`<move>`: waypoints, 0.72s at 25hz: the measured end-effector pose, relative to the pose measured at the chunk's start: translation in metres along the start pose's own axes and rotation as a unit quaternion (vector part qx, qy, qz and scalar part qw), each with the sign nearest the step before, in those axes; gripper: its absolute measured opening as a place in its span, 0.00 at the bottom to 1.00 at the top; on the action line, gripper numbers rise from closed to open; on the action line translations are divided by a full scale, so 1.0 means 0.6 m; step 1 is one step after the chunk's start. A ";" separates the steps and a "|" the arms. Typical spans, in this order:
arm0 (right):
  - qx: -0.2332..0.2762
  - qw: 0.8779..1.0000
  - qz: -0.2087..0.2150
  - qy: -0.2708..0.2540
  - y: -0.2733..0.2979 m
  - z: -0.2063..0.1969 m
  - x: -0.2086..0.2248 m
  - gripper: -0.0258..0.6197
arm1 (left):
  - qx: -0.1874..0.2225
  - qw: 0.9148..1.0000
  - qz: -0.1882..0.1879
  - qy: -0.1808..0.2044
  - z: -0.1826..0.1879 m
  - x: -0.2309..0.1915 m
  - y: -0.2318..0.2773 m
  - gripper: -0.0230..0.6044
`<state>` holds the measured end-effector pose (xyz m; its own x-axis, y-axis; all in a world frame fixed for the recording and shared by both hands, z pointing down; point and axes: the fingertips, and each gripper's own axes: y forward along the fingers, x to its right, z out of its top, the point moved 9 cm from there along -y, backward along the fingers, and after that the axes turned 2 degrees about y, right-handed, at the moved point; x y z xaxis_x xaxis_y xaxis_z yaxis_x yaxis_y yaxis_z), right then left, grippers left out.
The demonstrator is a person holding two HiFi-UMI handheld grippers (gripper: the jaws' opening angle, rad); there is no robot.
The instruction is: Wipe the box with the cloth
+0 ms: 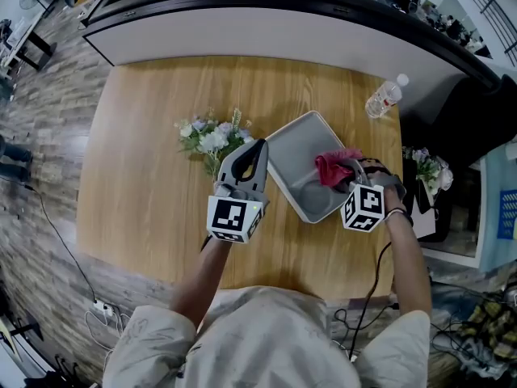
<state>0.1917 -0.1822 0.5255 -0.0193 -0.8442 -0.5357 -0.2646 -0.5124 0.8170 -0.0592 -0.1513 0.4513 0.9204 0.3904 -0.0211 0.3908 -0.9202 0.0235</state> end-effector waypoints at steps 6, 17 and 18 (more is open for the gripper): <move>-0.010 1.000 0.010 0.004 -0.010 -0.011 -0.015 0.12 | -0.001 1.000 -0.006 0.001 0.000 0.003 0.001 0.05; -0.043 0.998 0.039 0.000 -0.036 -0.027 -0.039 0.12 | -0.004 1.000 0.000 -0.006 -0.005 0.000 -0.006 0.05; -0.045 0.998 0.043 0.002 -0.038 -0.029 -0.041 0.12 | -0.005 1.000 -0.001 -0.006 -0.006 0.000 -0.006 0.05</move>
<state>0.2148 -0.1527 0.5236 -0.0349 -0.8860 -0.4624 -0.1744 -0.4502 0.8757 -0.0604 -0.1477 0.4546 0.9198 0.3910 -0.0324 0.3920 -0.9194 0.0328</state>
